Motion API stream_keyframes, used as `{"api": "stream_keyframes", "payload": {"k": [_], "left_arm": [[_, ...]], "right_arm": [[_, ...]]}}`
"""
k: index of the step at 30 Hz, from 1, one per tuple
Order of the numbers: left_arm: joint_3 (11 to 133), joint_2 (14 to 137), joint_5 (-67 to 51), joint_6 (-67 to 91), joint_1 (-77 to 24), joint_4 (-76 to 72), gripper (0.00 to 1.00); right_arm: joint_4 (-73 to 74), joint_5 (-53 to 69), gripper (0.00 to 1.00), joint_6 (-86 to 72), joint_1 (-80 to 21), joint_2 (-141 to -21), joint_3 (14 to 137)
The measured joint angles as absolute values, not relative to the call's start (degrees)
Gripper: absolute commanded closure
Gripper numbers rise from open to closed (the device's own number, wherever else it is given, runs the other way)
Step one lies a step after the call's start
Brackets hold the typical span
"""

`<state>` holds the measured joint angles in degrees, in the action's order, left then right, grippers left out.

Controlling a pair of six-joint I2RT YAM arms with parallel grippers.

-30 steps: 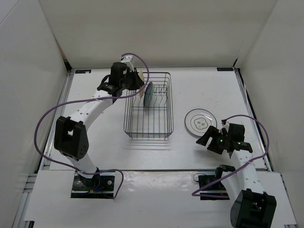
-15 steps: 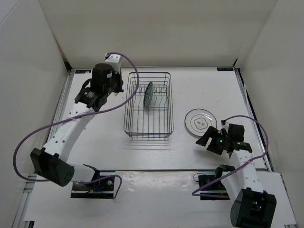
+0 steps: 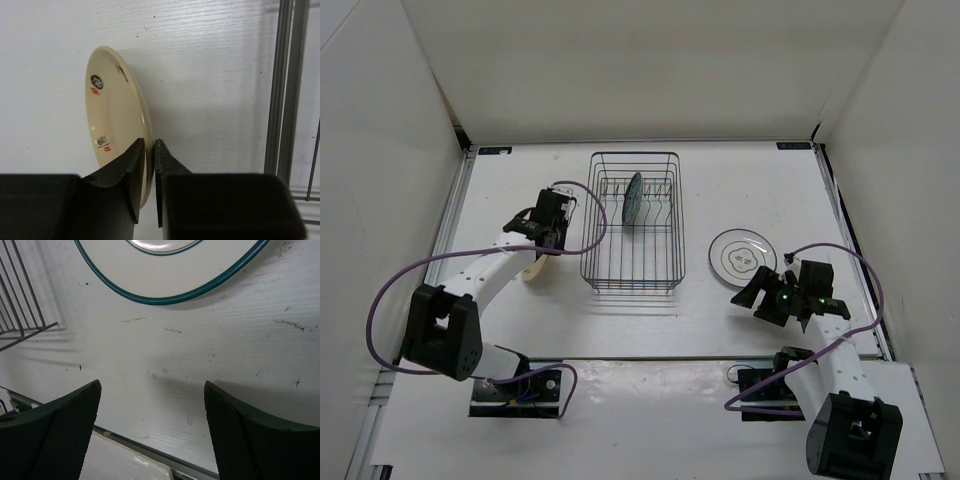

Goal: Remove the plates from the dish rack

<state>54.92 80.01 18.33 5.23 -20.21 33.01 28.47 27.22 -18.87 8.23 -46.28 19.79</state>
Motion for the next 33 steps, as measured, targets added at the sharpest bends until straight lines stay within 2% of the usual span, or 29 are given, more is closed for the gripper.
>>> {"api": "stream_keyframes", "payload": {"k": [2,4,18,24,27,29,31,32,33], "left_arm": [[55.29,81.25,18.02,5.39,-19.92,32.49,0.69],[55.35,82.87,17.52,5.72,-19.59,31.44,0.6],[55.4,87.66,13.69,6.9,-19.59,30.44,0.51],[55.44,84.53,13.69,6.68,-19.59,30.35,0.47],[55.44,81.58,13.78,6.46,-19.59,30.2,0.38],[55.44,79.64,14.02,6.46,-19.59,29.95,0.38],[55.44,77.78,14.15,6.72,-19.59,29.95,0.3],[55.44,76.6,14.13,7.22,-19.59,29.74,0.2],[55.44,75.24,13.63,7.68,-19.59,29.52,0.0]], "right_arm": [[28.47,27.22,0.14,-18.87,8.23,-46.22,19.79],[28.47,27.24,0.14,-18.87,8.23,-46.22,19.79],[28.4,27.83,0.14,-18.85,8.23,-46.83,19.79],[28.38,27.81,0.14,-18.85,8.23,-46.48,19.79],[28.38,27.81,0.14,-18.85,8.23,-46.41,19.79],[28.4,27.81,0.14,-18.85,8.23,-46.39,19.79],[28.38,27.83,0.14,-18.81,8.23,-46.39,19.79],[28.4,27.83,0.14,-18.81,8.23,-46.39,19.79],[28.4,27.86,0.14,-18.83,8.23,-46.39,19.79]]}}
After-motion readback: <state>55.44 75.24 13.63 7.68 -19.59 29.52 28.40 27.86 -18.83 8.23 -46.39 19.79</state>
